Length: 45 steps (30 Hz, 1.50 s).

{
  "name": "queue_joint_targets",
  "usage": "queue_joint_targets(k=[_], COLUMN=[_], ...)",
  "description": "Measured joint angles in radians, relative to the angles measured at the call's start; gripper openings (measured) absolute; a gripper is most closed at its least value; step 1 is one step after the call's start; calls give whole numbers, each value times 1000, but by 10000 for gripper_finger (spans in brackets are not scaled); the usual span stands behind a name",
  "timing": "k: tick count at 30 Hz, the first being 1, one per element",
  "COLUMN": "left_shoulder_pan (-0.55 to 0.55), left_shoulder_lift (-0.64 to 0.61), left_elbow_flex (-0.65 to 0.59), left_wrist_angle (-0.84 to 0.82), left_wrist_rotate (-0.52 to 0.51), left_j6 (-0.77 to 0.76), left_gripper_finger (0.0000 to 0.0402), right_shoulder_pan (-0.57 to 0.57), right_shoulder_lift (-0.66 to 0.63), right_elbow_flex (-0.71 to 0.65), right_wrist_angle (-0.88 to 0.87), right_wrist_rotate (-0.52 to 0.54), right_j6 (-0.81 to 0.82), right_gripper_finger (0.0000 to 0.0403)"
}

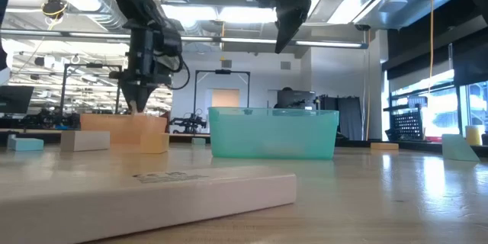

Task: Sort & place blocks by color
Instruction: Put the brown block into the light orange bin, then put the orange block into the light blue bin

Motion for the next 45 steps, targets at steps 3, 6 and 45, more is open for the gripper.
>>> queue_joint_targets(k=[3, 6, 45], left_shoulder_pan=[0, -8, -262], left_shoulder_lift=[8, 8, -490], left_elbow_flex=[0, 0, 0], left_wrist_angle=[1, 24, 34], left_wrist_rotate=[-2, -3, 57], left_j6=[2, 3, -77], left_gripper_finger=[179, 200, 210], right_shoulder_pan=[0, 0, -354], right_shoulder_lift=[0, 0, 1], right_elbow_flex=[0, 0, -515], right_wrist_angle=[0, 0, 417], right_wrist_rotate=[-1, 0, -70], right_j6=[8, 10, 537], right_gripper_finger=[192, 192, 192])
